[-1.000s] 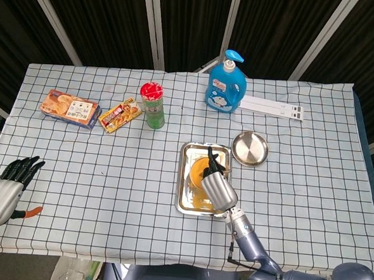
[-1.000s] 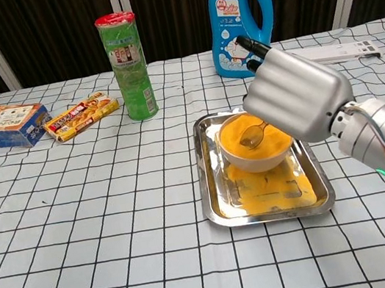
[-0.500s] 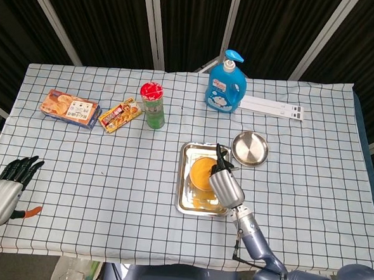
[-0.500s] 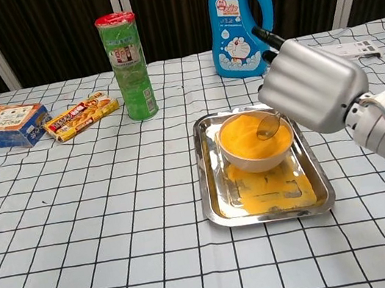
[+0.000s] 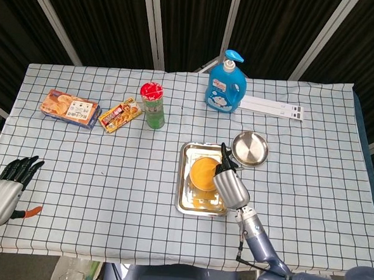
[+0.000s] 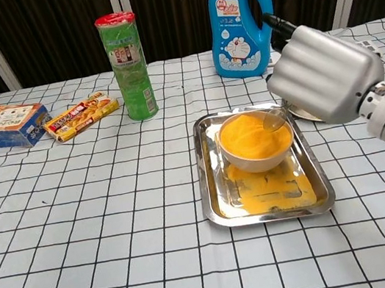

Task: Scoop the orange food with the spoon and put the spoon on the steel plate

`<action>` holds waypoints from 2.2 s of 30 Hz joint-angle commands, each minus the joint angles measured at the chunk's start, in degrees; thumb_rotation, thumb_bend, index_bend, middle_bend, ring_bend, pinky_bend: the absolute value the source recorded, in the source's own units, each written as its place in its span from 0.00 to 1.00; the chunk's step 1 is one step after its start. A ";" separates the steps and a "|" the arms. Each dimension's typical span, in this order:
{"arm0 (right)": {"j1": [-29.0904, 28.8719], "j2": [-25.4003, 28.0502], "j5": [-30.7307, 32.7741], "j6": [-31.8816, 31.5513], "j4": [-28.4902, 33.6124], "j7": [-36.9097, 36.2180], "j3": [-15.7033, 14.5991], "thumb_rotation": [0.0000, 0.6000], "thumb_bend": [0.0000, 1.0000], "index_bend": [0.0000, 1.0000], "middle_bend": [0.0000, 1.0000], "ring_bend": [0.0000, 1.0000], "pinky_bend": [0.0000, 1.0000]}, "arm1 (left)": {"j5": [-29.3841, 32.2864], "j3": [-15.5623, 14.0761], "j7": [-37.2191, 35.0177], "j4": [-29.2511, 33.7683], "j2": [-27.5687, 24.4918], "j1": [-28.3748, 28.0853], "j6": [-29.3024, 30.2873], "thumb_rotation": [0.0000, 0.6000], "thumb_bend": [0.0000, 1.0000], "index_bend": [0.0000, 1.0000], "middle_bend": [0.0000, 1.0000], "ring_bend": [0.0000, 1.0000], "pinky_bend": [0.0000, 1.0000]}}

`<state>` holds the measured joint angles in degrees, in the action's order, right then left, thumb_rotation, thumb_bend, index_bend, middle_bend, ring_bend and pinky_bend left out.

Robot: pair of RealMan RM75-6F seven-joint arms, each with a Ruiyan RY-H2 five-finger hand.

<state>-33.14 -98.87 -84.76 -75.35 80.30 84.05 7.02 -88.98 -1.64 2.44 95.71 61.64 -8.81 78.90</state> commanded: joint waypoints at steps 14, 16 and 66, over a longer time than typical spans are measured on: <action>0.38 -0.67 0.62 0.77 -0.69 -0.40 -0.78 1.00 0.69 0.65 0.57 0.29 0.00 | -0.08 -0.04 -0.28 -0.01 -0.03 -0.06 -0.13 1.00 0.00 0.00 0.00 0.00 0.00; 0.39 -1.06 0.64 0.85 -0.81 -0.46 -0.88 1.00 0.69 0.65 0.57 0.29 0.00 | -0.12 -0.04 -0.33 -0.02 -0.04 -0.06 -0.09 1.00 0.00 0.00 0.00 0.00 0.00; 0.68 -2.65 0.35 0.63 -0.74 -1.92 -1.34 1.00 0.69 0.65 0.57 0.29 0.00 | -0.23 -0.11 -0.42 0.00 -0.05 -0.09 -0.20 1.00 0.00 0.00 0.00 0.00 0.00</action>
<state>-32.49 -101.41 -84.29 -74.64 79.25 82.35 5.71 -89.21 -1.75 2.02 95.71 61.59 -8.90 78.70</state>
